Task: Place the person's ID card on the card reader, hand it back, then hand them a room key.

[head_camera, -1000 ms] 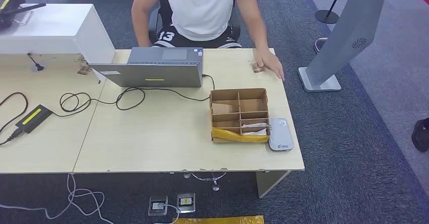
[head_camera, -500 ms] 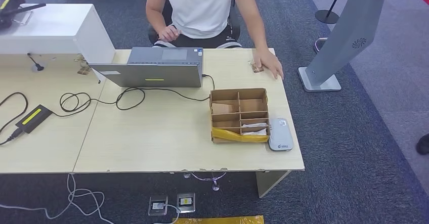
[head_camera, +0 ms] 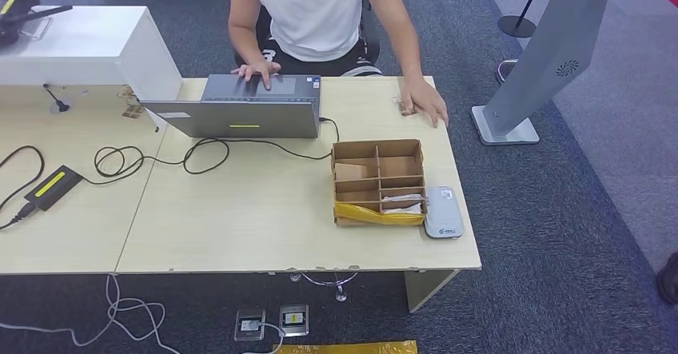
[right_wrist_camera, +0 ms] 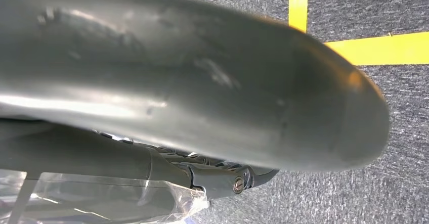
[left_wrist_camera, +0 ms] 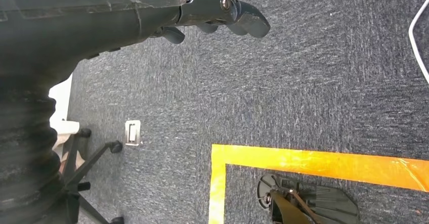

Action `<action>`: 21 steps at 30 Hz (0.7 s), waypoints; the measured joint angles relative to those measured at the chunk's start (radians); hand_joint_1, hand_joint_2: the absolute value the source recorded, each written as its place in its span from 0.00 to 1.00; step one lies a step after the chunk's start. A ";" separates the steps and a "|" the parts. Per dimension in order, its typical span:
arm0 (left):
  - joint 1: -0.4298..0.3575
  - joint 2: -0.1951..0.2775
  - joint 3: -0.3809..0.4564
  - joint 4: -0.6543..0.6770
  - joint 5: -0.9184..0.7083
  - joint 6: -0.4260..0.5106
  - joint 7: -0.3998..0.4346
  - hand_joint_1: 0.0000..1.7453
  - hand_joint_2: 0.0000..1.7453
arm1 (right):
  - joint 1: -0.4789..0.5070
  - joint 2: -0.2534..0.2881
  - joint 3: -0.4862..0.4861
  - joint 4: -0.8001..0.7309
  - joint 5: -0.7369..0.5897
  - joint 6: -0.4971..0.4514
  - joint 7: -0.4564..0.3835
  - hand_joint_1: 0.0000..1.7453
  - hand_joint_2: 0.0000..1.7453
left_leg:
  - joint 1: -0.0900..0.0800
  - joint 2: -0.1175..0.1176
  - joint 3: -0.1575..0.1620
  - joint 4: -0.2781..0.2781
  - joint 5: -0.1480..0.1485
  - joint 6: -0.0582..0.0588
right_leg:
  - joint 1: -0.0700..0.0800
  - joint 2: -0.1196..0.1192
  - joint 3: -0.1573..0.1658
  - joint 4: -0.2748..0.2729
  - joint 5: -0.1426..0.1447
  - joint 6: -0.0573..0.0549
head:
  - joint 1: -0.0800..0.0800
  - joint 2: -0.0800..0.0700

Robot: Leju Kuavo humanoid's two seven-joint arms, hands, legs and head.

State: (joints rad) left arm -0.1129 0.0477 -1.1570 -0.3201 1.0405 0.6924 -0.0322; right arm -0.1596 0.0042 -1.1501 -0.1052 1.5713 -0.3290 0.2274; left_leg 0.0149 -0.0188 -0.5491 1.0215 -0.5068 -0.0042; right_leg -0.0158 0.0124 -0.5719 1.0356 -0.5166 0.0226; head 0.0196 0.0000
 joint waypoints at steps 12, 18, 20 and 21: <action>0.000 -0.006 0.000 0.000 -0.008 0.000 0.000 0.00 1.00 | 0.000 0.000 0.000 0.005 0.000 -0.002 0.002 0.00 0.00 | 0.000 0.000 0.000 0.000 0.000 0.000 | 0.000 0.000 0.000 0.000 0.000 0.000 | 0.000 0.000; 0.000 -0.008 0.000 0.001 -0.014 0.000 0.000 0.00 1.00 | 0.000 0.000 0.000 0.005 0.000 -0.003 0.003 0.00 0.00 | 0.000 0.000 0.000 0.000 0.000 0.000 | 0.000 0.000 0.000 0.000 0.000 0.000 | 0.000 0.000; -0.001 -0.008 0.000 0.001 -0.014 0.000 0.000 0.00 1.00 | 0.000 0.000 0.000 0.005 0.000 -0.003 0.003 0.00 0.00 | 0.000 0.000 0.000 0.000 0.000 0.000 | 0.000 0.000 0.000 0.000 0.000 0.000 | 0.000 0.000; -0.001 -0.008 0.000 0.001 -0.015 0.000 0.000 0.00 1.00 | 0.000 0.000 0.000 0.005 0.000 -0.003 0.003 0.00 0.00 | 0.000 0.000 0.000 0.000 0.000 0.000 | 0.000 0.000 0.000 0.000 0.000 0.000 | 0.000 0.000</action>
State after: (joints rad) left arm -0.1135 0.0397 -1.1570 -0.3193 1.0256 0.6924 -0.0320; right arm -0.1592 0.0039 -1.1498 -0.1002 1.5713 -0.3319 0.2305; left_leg 0.0148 -0.0188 -0.5491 1.0215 -0.5068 -0.0042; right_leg -0.0159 0.0124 -0.5718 1.0356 -0.5166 0.0226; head 0.0195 0.0001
